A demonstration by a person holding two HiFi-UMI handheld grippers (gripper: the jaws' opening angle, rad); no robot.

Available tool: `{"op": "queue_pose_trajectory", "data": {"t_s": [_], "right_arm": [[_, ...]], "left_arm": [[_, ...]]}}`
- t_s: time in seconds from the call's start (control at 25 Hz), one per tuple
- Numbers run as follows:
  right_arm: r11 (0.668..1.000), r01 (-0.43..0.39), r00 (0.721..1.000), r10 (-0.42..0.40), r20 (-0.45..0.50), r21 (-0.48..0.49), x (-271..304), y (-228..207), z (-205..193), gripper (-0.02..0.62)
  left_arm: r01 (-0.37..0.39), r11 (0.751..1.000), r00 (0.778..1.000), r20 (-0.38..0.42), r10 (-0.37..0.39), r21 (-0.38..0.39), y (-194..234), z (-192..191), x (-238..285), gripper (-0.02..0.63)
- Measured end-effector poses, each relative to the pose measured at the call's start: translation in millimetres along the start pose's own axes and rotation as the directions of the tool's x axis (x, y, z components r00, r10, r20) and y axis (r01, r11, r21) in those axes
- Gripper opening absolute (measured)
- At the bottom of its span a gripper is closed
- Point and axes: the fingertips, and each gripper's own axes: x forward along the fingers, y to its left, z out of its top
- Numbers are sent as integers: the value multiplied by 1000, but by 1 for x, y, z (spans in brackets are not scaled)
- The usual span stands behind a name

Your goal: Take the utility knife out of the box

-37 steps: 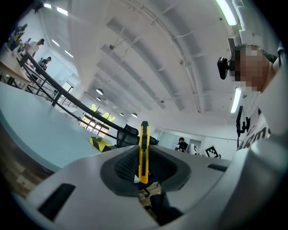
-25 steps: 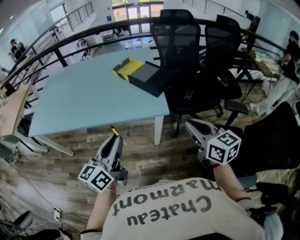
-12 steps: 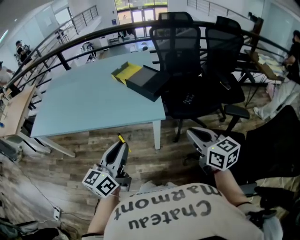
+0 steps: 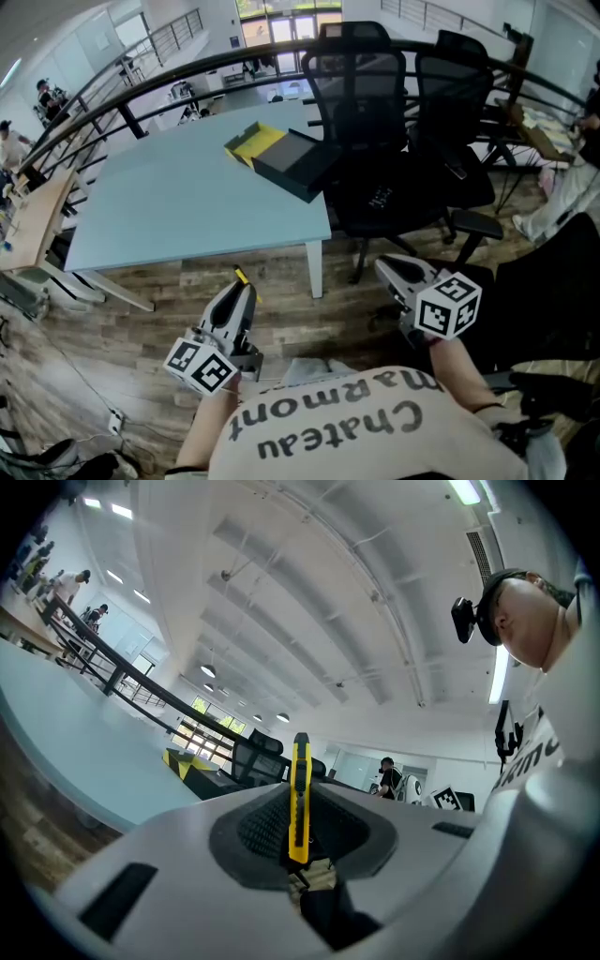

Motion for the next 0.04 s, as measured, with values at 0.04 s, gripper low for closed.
{"op": "queue_pose_trajectory", "data": {"t_s": [0.04], "right_arm": [[1000,0,1000,0,-3,3,0,-1,-1,48]], "left_arm": [[-1,1000,1000,-2,1,-2,0,-1,1,63]]}}
